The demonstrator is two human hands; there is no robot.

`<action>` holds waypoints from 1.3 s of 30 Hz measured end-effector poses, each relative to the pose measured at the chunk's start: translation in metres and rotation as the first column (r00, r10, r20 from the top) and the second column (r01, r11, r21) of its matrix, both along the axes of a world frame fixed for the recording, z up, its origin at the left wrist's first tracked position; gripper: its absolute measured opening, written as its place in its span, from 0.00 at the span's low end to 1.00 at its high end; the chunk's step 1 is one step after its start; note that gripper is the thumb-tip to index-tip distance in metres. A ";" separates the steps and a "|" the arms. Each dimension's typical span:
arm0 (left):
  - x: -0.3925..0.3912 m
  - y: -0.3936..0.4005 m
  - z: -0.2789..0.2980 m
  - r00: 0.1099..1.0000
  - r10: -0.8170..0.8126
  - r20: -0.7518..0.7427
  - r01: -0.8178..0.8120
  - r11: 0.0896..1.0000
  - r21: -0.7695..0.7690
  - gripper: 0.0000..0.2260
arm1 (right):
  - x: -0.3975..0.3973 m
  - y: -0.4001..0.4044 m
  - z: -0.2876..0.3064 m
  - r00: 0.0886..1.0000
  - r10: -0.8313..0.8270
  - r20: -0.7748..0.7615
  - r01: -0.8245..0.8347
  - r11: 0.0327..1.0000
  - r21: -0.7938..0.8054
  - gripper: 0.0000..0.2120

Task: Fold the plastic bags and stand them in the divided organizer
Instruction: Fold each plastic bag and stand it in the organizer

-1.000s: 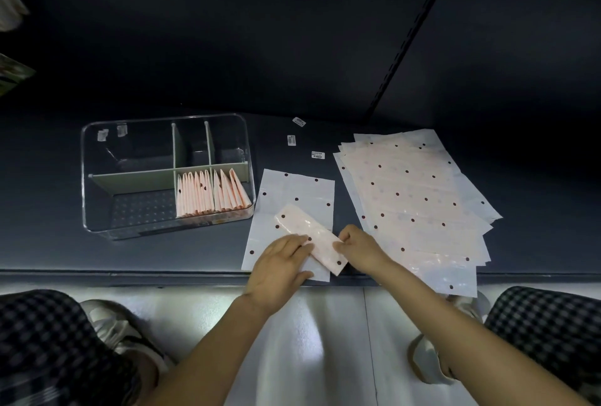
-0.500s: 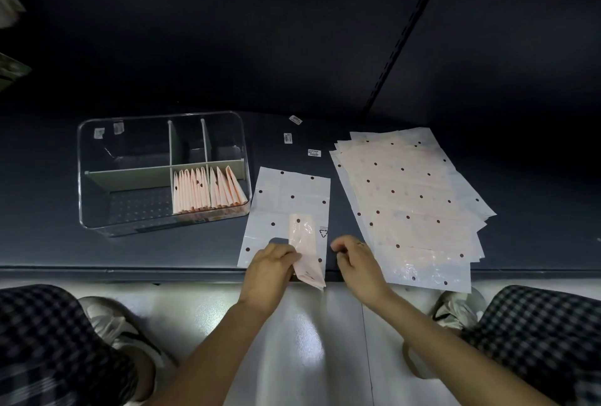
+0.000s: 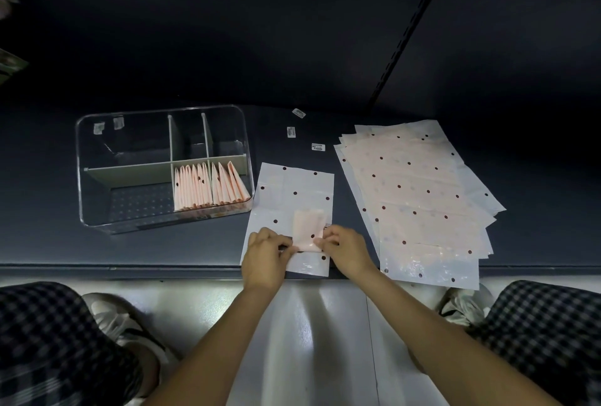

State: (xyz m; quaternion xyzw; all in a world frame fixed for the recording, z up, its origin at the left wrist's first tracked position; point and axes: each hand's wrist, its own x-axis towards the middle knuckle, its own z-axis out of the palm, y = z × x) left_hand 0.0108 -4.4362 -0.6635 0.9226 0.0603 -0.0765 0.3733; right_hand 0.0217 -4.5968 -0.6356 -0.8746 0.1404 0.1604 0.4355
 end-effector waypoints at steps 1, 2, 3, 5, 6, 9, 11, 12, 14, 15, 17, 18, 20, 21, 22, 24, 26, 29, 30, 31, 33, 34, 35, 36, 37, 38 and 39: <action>0.001 -0.001 0.001 1.000 0.004 -0.025 -0.003 1.000 0.022 0.07 | 0.002 0.001 0.000 1.000 -0.004 -0.013 0.003 1.000 -0.024 0.07; 0.002 -0.003 0.002 0.999 0.008 -0.049 -0.006 0.999 0.041 0.08 | 0.003 0.002 0.000 1.000 -0.011 -0.023 0.010 0.999 -0.044 0.06; 0.003 -0.005 0.003 0.998 0.016 -0.067 -0.012 0.998 0.057 0.09 | 0.005 0.003 -0.001 0.999 -0.017 -0.033 0.015 0.998 -0.062 0.06; 0.004 -0.009 0.004 0.996 0.035 -0.082 -0.028 0.996 0.083 0.10 | 0.008 0.004 -0.001 0.998 -0.020 -0.053 0.015 0.995 -0.098 0.05; 0.005 -0.010 0.005 0.995 0.045 -0.085 -0.036 0.995 0.096 0.10 | 0.009 0.005 -0.001 0.998 -0.021 -0.066 0.013 0.994 -0.113 0.05; 0.005 -0.013 0.008 0.994 0.067 -0.089 -0.055 0.989 0.136 0.10 | 0.013 0.007 0.000 0.995 -0.032 -0.100 0.017 0.989 -0.145 0.08; 0.004 -0.013 0.012 0.995 0.069 -0.073 -0.057 0.986 0.156 0.09 | 0.014 0.009 0.002 0.994 -0.025 -0.111 0.006 0.985 -0.171 0.12; 0.004 -0.011 0.013 0.998 0.048 -0.042 -0.040 0.985 0.168 0.10 | 0.015 0.009 0.002 0.993 -0.024 -0.118 0.002 0.984 -0.179 0.13; 0.007 -0.008 0.013 0.989 -0.124 0.085 0.101 0.966 0.236 0.11 | 0.016 0.010 0.002 0.991 -0.024 -0.132 0.000 0.983 -0.183 0.13; 0.009 -0.006 0.012 0.952 -0.268 0.148 0.218 0.932 0.289 0.12 | 0.017 0.010 0.002 0.990 -0.024 -0.140 -0.002 0.983 -0.185 0.13; 0.014 -0.005 0.009 0.820 -0.541 0.185 0.450 0.810 0.377 0.16 | 0.017 0.009 0.002 0.988 -0.017 -0.152 -0.011 0.983 -0.182 0.14; 0.014 -0.003 0.006 0.763 -0.629 0.149 0.534 0.743 0.403 0.19 | 0.018 0.008 0.001 0.988 -0.013 -0.154 -0.014 0.984 -0.178 0.13; 0.014 0.002 -0.002 0.708 -0.706 0.015 0.628 0.638 0.445 0.25 | 0.018 0.008 0.001 0.988 -0.016 -0.152 -0.010 0.986 -0.168 0.08; 0.013 0.005 -0.006 0.695 -0.717 -0.052 0.648 0.594 0.476 0.28 | 0.018 0.008 0.002 0.989 -0.019 -0.150 -0.005 0.987 -0.164 0.06; 0.012 0.007 -0.009 0.684 -0.723 -0.099 0.660 0.555 0.506 0.30 | 0.018 0.008 0.002 0.989 -0.022 -0.145 -0.002 0.987 -0.162 0.05; 0.012 0.008 -0.014 0.672 -0.727 -0.139 0.670 0.517 0.533 0.32 | 0.016 0.009 0.002 0.990 -0.034 -0.135 0.010 0.985 -0.171 0.05; 0.011 0.008 -0.016 0.675 -0.724 -0.138 0.671 0.526 0.523 0.32 | 0.012 0.010 0.001 0.989 -0.065 -0.136 0.043 0.986 -0.160 0.07; 0.011 0.007 -0.017 0.690 -0.715 -0.113 0.661 0.559 0.500 0.33 | 0.006 0.012 0.000 0.976 -0.145 -0.165 0.140 0.989 -0.039 0.13; 0.011 0.006 -0.017 0.699 -0.708 -0.102 0.657 0.578 0.485 0.32 | 0.006 0.013 0.002 0.971 -0.171 -0.166 0.174 0.985 0.000 0.15; 0.012 0.006 -0.016 0.710 -0.699 -0.086 0.651 0.604 0.460 0.32 | 0.007 0.014 0.004 0.967 -0.197 -0.164 0.205 0.978 0.035 0.16; 0.015 0.006 -0.010 0.739 -0.673 -0.022 0.625 0.674 0.393 0.28 | 0.010 0.015 0.010 0.955 -0.246 -0.163 0.265 0.958 0.107 0.16; 0.018 0.005 -0.005 0.760 -0.649 0.028 0.601 0.718 0.351 0.26 | 0.013 0.015 0.014 0.950 -0.262 -0.166 0.286 0.948 0.140 0.16; 0.021 0.005 0.000 0.786 -0.614 0.070 0.571 0.765 0.299 0.23 | 0.016 0.015 0.019 0.948 -0.269 -0.171 0.298 0.939 0.170 0.15; 0.025 0.004 0.008 0.813 -0.575 0.094 0.542 0.805 0.242 0.21 | 0.019 0.013 0.025 0.949 -0.265 -0.171 0.298 0.932 0.206 0.14; 0.030 0.005 0.016 0.836 -0.542 0.087 0.521 0.833 0.188 0.19 | 0.023 0.012 0.033 0.955 -0.250 -0.158 0.283 0.927 0.246 0.12; 0.035 0.005 0.026 0.850 -0.525 0.056 0.512 0.846 0.149 0.17 | 0.026 0.011 0.041 0.968 -0.219 -0.123 0.246 0.928 0.280 0.09; 0.040 0.006 0.036 0.853 -0.522 0.014 0.517 0.847 0.124 0.14 | 0.029 0.008 0.050 0.984 -0.168 -0.057 0.177 0.941 0.288 0.07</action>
